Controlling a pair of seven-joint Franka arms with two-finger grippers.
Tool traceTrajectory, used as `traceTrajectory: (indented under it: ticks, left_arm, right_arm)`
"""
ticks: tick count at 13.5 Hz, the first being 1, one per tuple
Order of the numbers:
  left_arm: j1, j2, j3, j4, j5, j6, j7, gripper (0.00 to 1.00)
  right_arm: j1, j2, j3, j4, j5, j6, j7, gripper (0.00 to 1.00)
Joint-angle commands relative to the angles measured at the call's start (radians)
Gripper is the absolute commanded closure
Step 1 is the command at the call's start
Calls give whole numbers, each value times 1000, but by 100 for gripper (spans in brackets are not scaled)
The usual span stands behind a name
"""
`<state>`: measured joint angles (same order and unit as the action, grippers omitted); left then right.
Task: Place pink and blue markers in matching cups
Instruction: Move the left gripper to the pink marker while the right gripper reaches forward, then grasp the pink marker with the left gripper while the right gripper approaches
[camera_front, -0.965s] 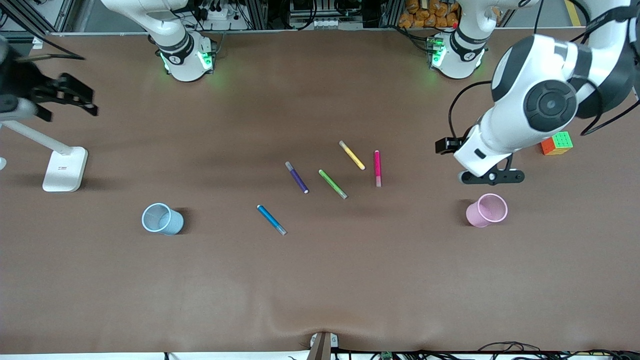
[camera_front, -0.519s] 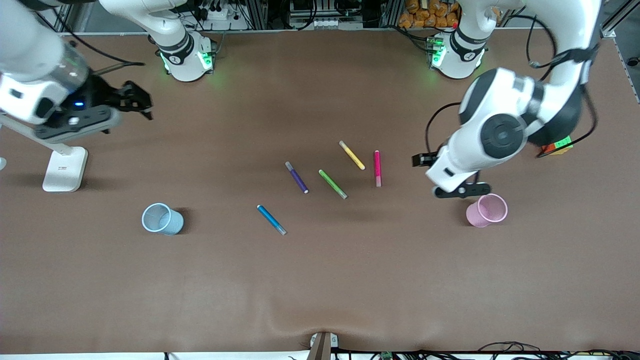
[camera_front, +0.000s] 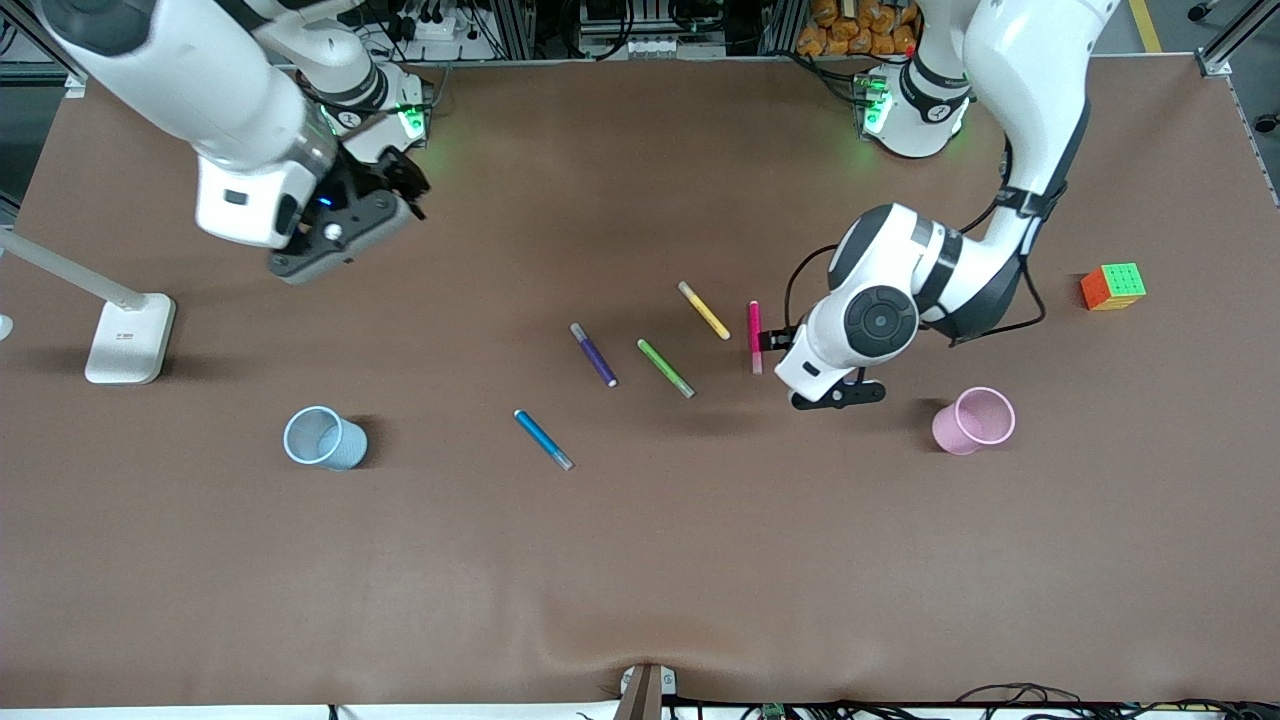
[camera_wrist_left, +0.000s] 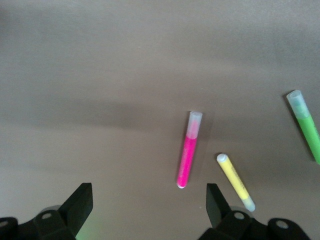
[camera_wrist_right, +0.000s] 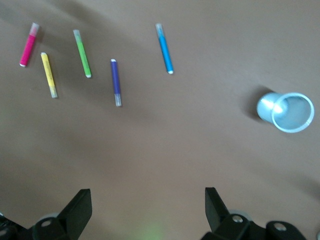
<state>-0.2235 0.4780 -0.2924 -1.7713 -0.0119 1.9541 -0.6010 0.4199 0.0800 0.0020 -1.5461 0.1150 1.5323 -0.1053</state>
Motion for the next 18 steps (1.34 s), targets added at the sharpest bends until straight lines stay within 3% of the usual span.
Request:
traceTrajectory:
  ticks: [1,9,14,18]
  left_arm:
    - [-20,27,-2,-7,-20,58,-51,3]
    - [-28,112,-2,27,-19,109,-56,10]
    - [-20,136,-2,32,-17,124,-29,18]
    - [-23,149,-2,30,-17,124,-29,19]
  right_arm:
    - [19,39,-13,9,20,44,-22,0]
    - [60,148,-13,7,18,192,-22,0]
    - [79,176,-14,9,12,213,-42,0]
    - [79,207,-13,11,17,253,-125,0]
